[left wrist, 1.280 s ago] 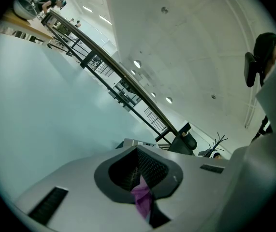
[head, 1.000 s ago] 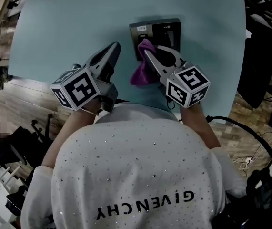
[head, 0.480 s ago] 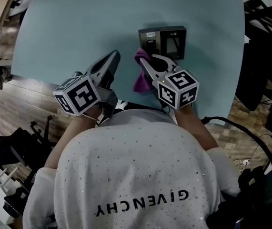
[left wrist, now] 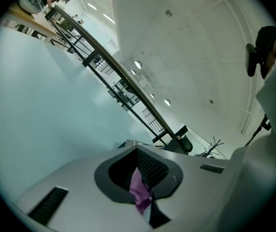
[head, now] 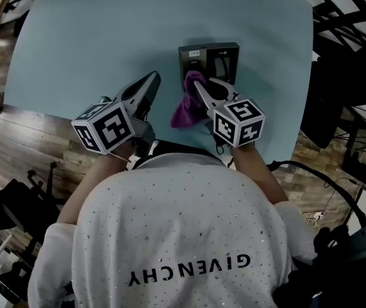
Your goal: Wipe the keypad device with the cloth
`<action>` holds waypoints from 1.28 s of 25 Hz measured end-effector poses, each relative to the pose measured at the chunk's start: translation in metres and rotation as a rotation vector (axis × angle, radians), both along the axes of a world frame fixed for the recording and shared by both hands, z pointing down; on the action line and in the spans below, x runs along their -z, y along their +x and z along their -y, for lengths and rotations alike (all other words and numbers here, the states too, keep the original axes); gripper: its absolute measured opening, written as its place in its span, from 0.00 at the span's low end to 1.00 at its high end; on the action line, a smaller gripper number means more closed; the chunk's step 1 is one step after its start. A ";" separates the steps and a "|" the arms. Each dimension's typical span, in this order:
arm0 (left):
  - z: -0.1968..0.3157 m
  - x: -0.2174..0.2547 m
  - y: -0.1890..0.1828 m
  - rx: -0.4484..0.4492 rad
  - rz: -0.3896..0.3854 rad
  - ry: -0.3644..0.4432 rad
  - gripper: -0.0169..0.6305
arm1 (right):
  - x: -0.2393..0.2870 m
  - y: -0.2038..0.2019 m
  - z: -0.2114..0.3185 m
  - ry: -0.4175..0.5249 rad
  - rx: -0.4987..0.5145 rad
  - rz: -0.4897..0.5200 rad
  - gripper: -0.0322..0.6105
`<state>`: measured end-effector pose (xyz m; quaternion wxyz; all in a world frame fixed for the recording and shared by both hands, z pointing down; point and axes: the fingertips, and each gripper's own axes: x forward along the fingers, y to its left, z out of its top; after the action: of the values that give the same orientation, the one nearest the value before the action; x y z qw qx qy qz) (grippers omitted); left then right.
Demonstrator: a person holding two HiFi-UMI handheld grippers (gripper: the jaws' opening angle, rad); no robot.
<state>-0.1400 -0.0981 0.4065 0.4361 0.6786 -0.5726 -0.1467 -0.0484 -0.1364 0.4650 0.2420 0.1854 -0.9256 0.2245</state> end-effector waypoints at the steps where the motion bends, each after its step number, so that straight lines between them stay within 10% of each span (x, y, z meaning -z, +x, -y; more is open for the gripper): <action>1: 0.000 0.000 -0.002 0.007 -0.003 0.000 0.03 | -0.001 0.005 0.004 0.004 -0.009 -0.010 0.10; 16: -0.014 -0.019 -0.010 0.065 -0.033 -0.018 0.03 | -0.002 0.067 0.067 0.133 -0.094 -0.124 0.10; 32: -0.059 -0.006 -0.044 0.155 -0.032 0.015 0.03 | -0.022 0.106 0.086 0.039 -0.335 -0.226 0.10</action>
<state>-0.1838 -0.0387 0.4129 0.4276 0.6329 -0.6153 -0.1950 0.0574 -0.2225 0.4868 0.3002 0.3654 -0.8529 0.2212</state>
